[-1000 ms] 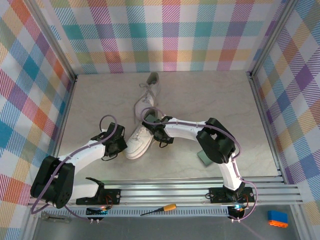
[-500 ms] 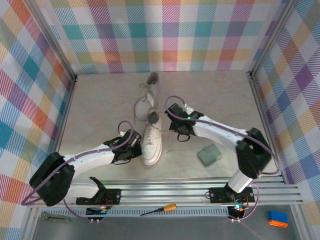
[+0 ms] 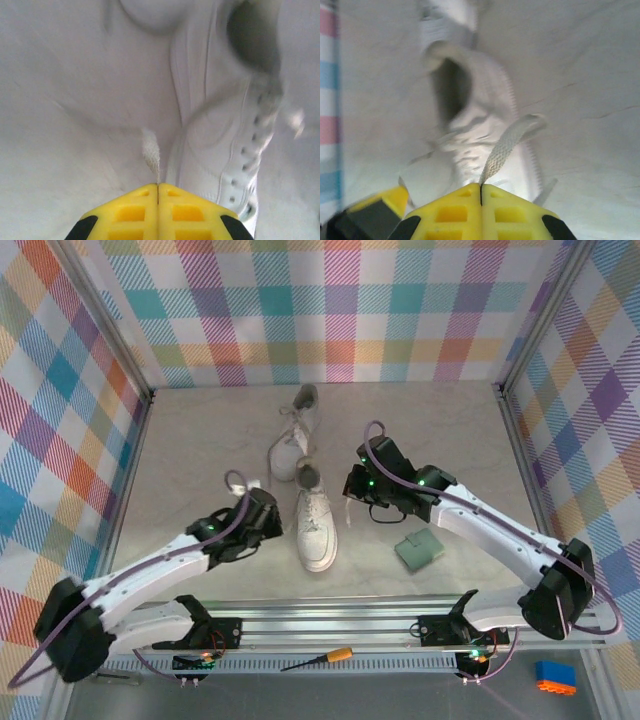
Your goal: Tie the shoes
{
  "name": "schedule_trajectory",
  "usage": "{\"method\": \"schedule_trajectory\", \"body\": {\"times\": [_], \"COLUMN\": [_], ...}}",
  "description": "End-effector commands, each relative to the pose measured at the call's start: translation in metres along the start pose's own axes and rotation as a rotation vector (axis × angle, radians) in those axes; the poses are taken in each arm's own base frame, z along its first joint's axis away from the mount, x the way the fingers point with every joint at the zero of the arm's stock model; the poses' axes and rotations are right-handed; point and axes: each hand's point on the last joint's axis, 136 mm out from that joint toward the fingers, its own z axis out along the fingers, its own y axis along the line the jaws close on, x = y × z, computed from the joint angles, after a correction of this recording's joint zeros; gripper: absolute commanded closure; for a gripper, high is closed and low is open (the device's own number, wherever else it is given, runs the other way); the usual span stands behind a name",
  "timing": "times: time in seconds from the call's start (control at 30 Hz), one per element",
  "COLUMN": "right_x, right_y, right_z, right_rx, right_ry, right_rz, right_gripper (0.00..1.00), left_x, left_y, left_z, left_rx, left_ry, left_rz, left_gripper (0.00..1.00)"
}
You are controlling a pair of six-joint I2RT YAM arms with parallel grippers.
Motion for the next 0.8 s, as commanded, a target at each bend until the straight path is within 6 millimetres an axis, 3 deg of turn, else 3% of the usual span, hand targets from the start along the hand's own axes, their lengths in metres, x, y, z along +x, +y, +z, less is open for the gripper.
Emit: {"method": "schedule_trajectory", "body": {"times": [0.0,0.2,0.37,0.53,0.63,0.77], "right_x": [0.008,0.011,0.012,0.033,0.059,0.069], "right_y": [0.058,0.123,0.148,0.130,0.106,0.081], "right_z": [-0.018,-0.008,0.023,0.064,0.101,0.134], "right_rx": [-0.257,-0.457,-0.471,-0.304,-0.184,-0.113], "right_ry": [0.050,0.073,0.072,0.049,0.087,0.070], "right_rz": [0.080,0.146,0.146,0.040,-0.020,-0.007], "right_gripper": [1.00,1.00,1.00,1.00,0.98,0.97], "left_x": [-0.037,-0.073,-0.094,-0.114,-0.115,-0.111], "left_y": [0.048,0.063,0.067,0.074,0.072,0.068], "left_z": [-0.031,-0.051,-0.065,-0.083,-0.083,-0.076], "left_rx": [-0.203,-0.244,-0.258,-0.297,-0.283,-0.250], "left_ry": [-0.107,-0.165,-0.206,-0.255,-0.258,-0.241], "left_rz": [0.048,-0.009,-0.040,-0.053,-0.056,-0.060], "left_gripper": [1.00,1.00,1.00,1.00,1.00,1.00]}}
